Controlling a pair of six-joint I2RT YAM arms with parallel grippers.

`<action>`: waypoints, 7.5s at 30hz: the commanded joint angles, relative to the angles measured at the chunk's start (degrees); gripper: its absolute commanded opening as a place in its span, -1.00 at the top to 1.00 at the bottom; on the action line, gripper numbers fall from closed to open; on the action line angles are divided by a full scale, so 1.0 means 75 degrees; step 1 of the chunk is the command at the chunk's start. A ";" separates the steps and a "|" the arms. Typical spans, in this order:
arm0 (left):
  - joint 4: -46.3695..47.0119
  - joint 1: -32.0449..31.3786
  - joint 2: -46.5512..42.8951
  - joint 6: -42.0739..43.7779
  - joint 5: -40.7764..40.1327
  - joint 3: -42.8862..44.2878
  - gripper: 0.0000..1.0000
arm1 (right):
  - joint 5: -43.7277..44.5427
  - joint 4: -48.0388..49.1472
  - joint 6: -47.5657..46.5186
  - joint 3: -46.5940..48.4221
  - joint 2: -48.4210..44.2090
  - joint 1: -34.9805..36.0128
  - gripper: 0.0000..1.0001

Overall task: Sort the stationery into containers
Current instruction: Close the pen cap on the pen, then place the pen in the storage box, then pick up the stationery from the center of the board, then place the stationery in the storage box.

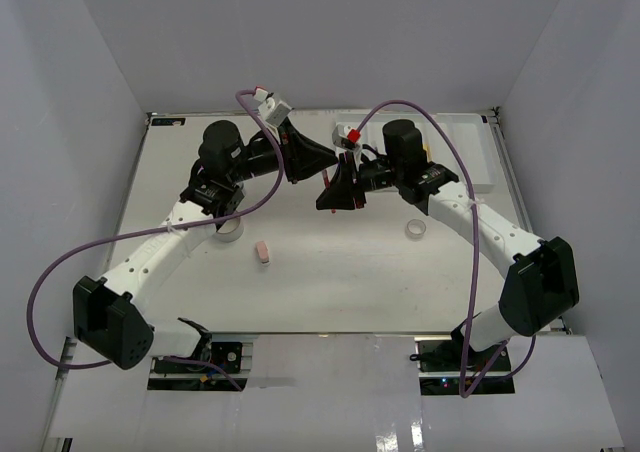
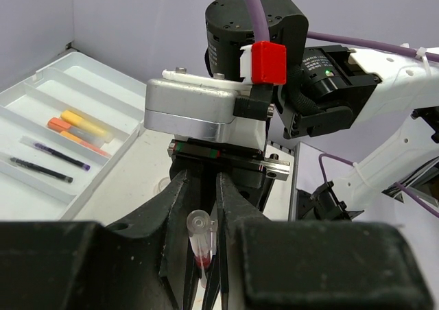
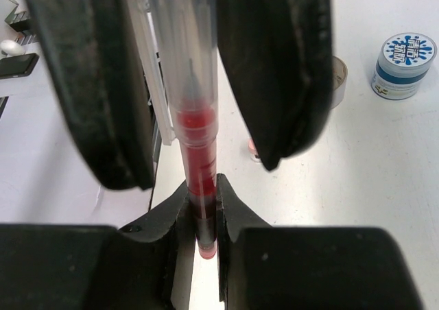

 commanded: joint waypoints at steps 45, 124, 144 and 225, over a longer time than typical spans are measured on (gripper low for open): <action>-0.0631 -0.0180 -0.0507 0.0196 0.0000 -0.0351 0.92 | 0.0148 0.0783 0.0370 -0.0104 -0.0251 -0.0060 0.85; -0.2751 -0.0110 -0.1234 0.0993 -0.5423 -0.1465 -0.96 | 0.6016 -0.1440 0.0886 0.1148 0.2112 -0.1583 0.82; -0.3525 0.0160 -0.0613 0.1310 -0.7465 -0.1758 -0.96 | 0.7799 -0.3306 0.1519 0.5439 0.6065 -0.2357 0.18; -0.3666 0.0171 -0.0871 0.1134 -0.7758 -0.1875 -0.96 | 1.0460 -0.1443 0.2995 0.1781 0.3156 -0.5650 0.81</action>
